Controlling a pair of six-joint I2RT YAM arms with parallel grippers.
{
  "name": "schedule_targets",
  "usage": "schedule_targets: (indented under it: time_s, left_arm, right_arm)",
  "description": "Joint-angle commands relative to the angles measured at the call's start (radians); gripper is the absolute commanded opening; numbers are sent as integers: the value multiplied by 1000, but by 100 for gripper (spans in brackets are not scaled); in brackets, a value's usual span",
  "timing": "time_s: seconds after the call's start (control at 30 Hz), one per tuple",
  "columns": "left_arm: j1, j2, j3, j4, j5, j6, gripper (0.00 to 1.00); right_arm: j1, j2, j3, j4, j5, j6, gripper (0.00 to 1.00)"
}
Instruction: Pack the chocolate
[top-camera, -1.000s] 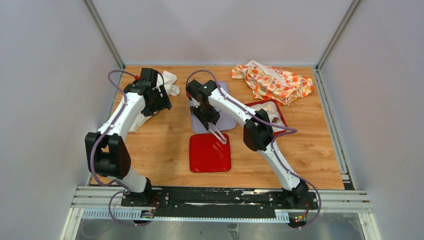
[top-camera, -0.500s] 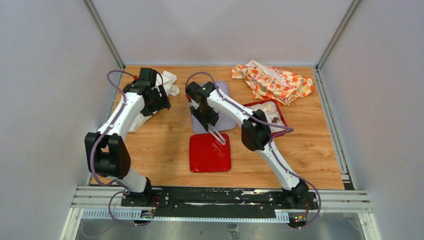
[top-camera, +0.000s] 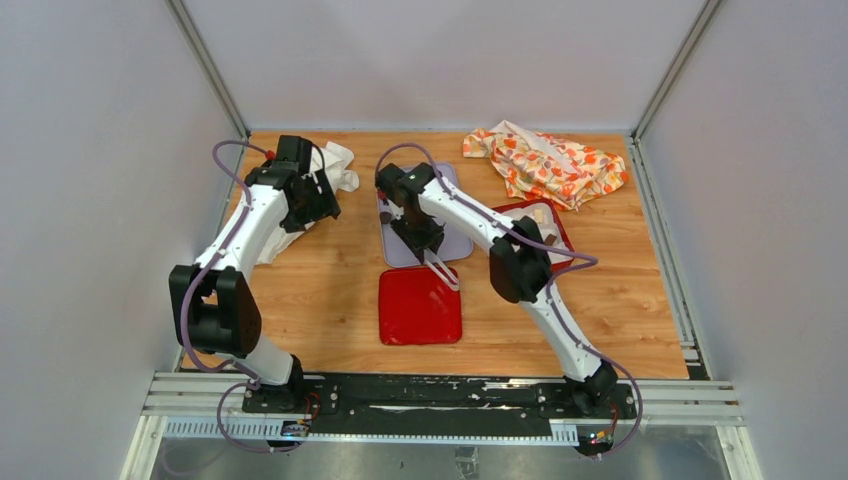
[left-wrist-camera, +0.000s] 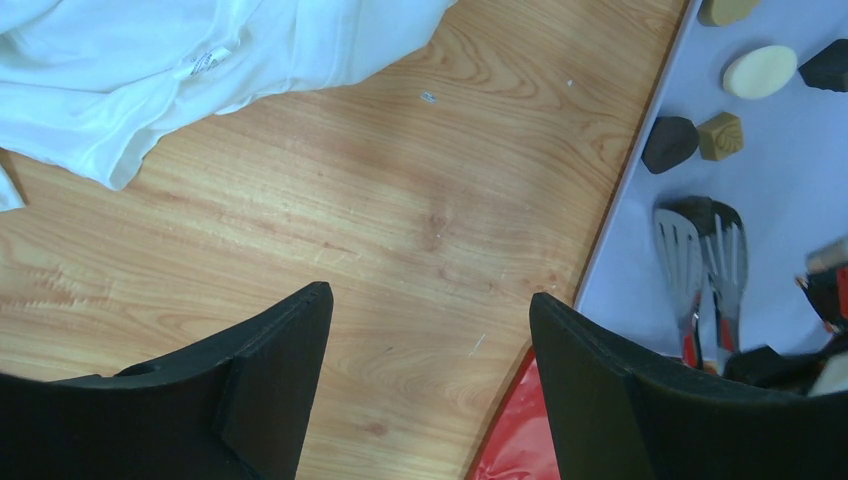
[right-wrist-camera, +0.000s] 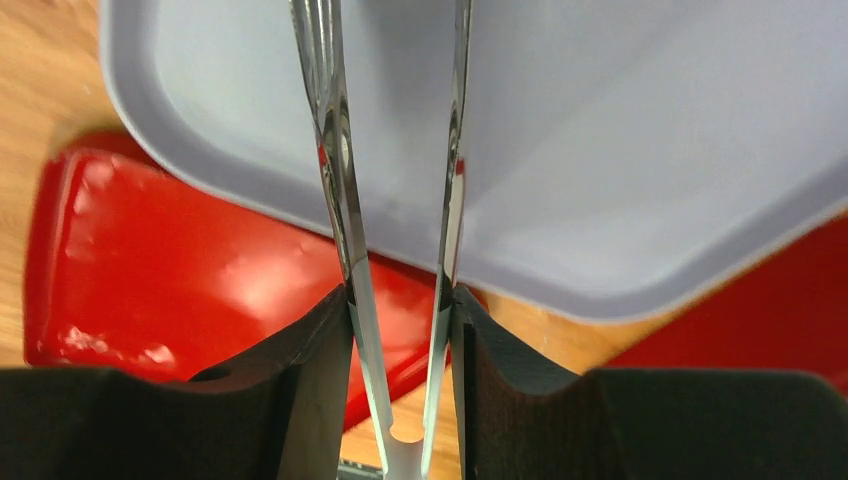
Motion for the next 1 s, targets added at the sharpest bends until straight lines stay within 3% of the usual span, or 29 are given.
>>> schedule_targets:
  time_s: [0.0, 0.3, 0.6, 0.77, 0.97]
  left_arm:
    - [8, -1, 24, -9, 2, 8, 77]
    - [8, 27, 49, -8, 10, 5, 77]
    - [8, 48, 62, -1, 19, 1, 77]
    - [8, 56, 66, 3, 28, -3, 77]
    - [8, 56, 66, 4, 30, -5, 77]
  right_arm:
    - [-2, -204, -118, -25, 71, 6, 7]
    - [-77, -597, -565, 33, 149, 103, 7]
    - [-417, -998, -1014, 87, 152, 198, 8]
    - [-566, -1074, -1160, 98, 138, 175, 9]
    - [-614, -1074, -1224, 117, 149, 148, 9]
